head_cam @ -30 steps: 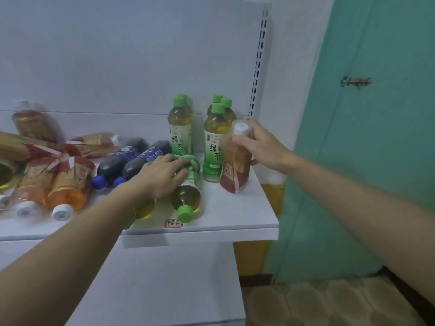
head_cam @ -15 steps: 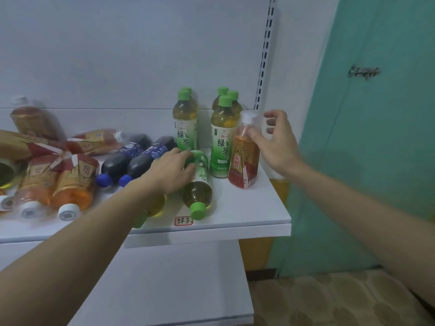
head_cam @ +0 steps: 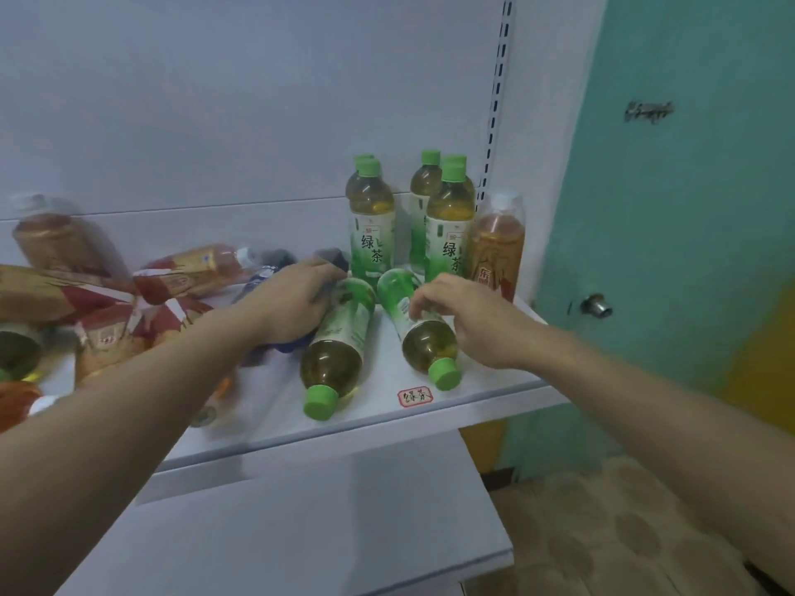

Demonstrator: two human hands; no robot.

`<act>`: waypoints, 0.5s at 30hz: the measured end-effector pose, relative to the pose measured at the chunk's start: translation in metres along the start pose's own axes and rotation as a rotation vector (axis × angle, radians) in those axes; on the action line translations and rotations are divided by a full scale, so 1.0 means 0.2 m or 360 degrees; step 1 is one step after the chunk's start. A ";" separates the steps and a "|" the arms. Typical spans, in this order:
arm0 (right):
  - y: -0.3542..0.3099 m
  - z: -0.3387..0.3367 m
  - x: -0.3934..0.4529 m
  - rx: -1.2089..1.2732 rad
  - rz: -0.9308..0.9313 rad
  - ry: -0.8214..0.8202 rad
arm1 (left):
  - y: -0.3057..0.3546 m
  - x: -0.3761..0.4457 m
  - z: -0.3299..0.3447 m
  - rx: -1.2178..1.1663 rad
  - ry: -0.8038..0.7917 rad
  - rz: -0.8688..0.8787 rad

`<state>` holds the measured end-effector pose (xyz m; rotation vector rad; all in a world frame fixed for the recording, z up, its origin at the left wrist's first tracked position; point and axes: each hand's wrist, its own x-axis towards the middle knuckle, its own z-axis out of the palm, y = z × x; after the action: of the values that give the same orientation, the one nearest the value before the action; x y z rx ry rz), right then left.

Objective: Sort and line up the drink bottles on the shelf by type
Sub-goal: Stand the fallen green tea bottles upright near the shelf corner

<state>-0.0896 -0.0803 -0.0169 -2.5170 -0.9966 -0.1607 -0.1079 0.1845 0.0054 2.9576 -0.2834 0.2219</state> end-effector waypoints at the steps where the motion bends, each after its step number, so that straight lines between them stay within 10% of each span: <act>1: 0.00 0.00 -0.01 -0.0163 -0.0017 -0.0069 | -0.06 0.00 0.00 0.0020 0.0004 0.0000; 10: -0.09 0.03 -0.05 -0.0652 -0.0246 -0.0346 | -0.19 -0.07 0.06 0.0223 -0.0103 0.0133; 15: -0.16 -0.09 0.03 -0.0079 -0.0123 -0.0176 | -0.23 -0.06 0.06 0.0206 -0.0049 0.0129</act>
<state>-0.1053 -0.0626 0.0122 -2.5572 -1.1479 -0.0707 -0.1083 0.2290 -0.0157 3.0824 -0.4083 0.2127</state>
